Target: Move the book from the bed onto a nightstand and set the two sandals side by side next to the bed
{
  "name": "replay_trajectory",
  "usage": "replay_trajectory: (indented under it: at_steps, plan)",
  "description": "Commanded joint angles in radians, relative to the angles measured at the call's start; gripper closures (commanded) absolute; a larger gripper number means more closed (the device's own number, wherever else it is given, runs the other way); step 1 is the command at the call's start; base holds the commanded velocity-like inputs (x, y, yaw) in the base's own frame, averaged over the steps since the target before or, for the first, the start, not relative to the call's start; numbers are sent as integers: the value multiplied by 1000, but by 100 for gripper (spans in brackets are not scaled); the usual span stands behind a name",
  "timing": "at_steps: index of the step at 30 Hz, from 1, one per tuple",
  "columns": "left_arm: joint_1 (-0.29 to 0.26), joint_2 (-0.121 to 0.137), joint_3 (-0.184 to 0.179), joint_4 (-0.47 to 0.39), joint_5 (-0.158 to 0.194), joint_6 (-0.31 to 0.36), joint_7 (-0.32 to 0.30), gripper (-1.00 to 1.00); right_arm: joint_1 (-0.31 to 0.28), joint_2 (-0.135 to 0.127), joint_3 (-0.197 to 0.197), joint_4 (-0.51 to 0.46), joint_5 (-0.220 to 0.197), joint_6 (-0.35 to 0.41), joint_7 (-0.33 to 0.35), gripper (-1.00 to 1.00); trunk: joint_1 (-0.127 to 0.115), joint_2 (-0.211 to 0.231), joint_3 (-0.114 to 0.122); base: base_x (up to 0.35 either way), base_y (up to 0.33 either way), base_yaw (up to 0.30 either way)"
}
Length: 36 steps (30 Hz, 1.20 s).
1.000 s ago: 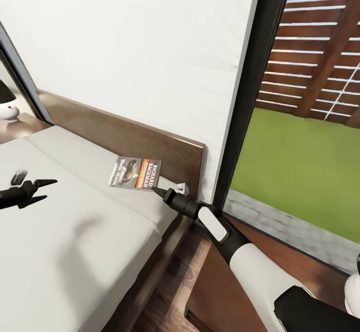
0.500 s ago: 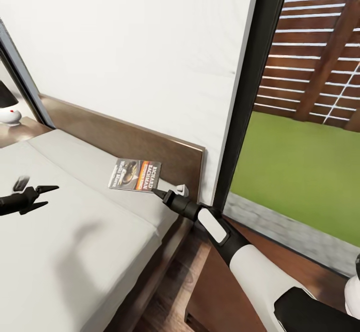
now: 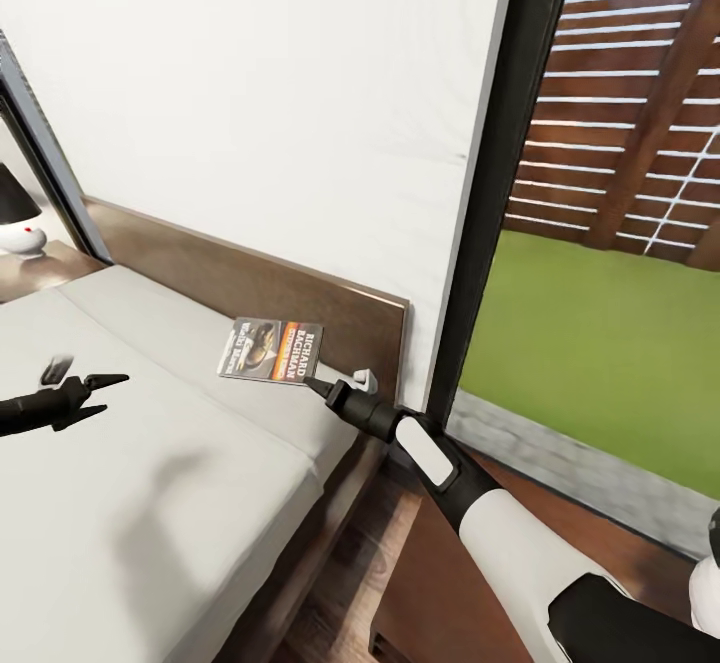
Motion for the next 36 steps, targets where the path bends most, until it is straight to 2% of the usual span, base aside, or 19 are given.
replay_trajectory:
  at_steps: [1,36]
  plan:
    - [-1,0,-8,0,8,6,-3,-100,-1,0,1,1,-8,5,0,100,0,0,1,0,0,0]
    - [0,0,-8,-1,11,11,-6,-100,-4,0,5,2,-8,19,1,100,0,0,56,0,0,0]
